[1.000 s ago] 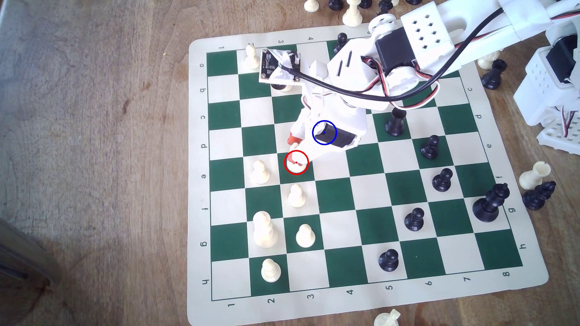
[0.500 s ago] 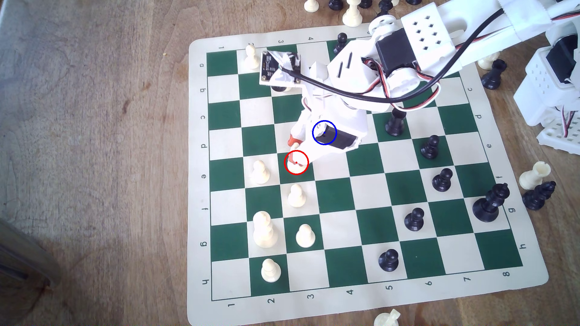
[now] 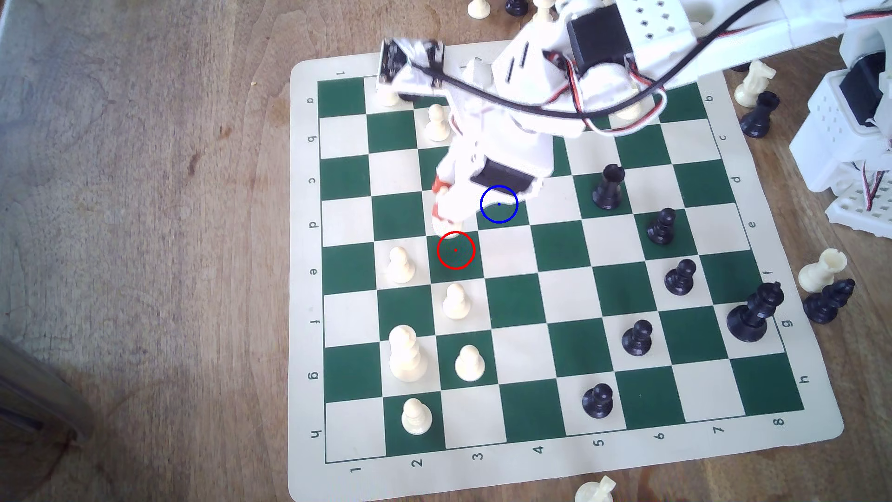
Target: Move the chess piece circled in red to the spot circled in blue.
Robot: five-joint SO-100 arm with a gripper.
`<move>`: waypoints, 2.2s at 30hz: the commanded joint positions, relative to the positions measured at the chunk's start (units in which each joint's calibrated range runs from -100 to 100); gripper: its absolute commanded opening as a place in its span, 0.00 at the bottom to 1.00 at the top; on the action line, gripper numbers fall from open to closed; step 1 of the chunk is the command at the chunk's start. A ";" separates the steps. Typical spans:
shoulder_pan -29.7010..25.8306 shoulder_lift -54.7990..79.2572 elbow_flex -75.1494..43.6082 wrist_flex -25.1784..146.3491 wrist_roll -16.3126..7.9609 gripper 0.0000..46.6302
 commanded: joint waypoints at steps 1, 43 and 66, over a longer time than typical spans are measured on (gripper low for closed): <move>3.63 -7.21 0.61 0.39 1.27 0.00; 1.13 -5.86 12.03 0.72 2.59 0.01; 2.07 -8.49 14.84 1.29 3.61 0.30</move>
